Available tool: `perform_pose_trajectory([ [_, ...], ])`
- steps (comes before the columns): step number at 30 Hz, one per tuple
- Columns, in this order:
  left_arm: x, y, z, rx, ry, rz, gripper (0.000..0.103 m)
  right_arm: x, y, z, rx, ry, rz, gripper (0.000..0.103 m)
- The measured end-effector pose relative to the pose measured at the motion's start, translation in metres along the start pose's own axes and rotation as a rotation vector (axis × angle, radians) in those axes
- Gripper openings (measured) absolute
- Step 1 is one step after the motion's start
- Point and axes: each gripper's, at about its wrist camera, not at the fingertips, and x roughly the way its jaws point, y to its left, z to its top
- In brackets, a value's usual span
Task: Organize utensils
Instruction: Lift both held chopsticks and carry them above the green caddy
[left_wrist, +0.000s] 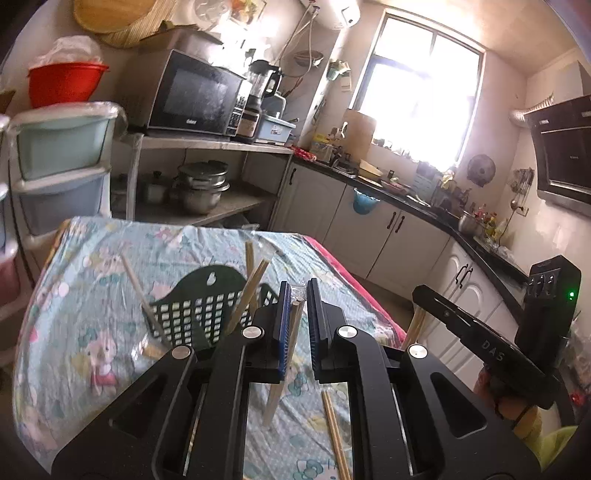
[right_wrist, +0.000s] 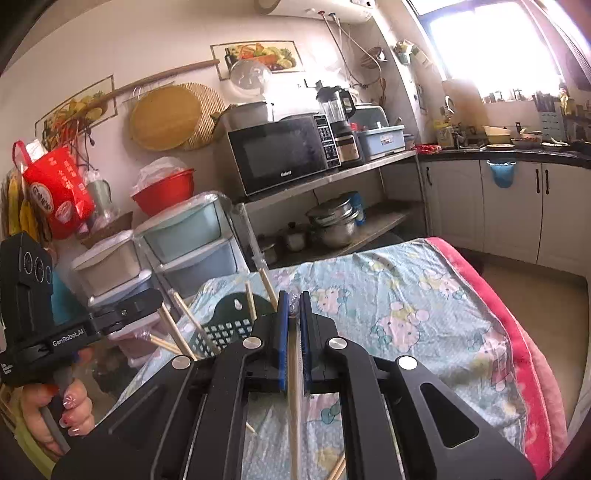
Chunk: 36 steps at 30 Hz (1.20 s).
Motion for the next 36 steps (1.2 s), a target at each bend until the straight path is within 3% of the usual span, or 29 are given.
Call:
perform_pose_trajectory([
  [20,-0.005,-0.021,0.059,0.092,-0.124,0.014,0.006,0.004,0.016,0.049,-0.036,-0.129,0.005,0.006],
  [29,-0.004,-0.008,0.077,0.082,-0.160,0.049,0.006,0.009,0.029,0.081,-0.080,-0.219,0.029,0.006],
  [36,0.002,0.004,0.083,0.066,-0.168,0.081,0.006,0.026,0.037,0.098,-0.109,-0.235,0.068,0.006],
])
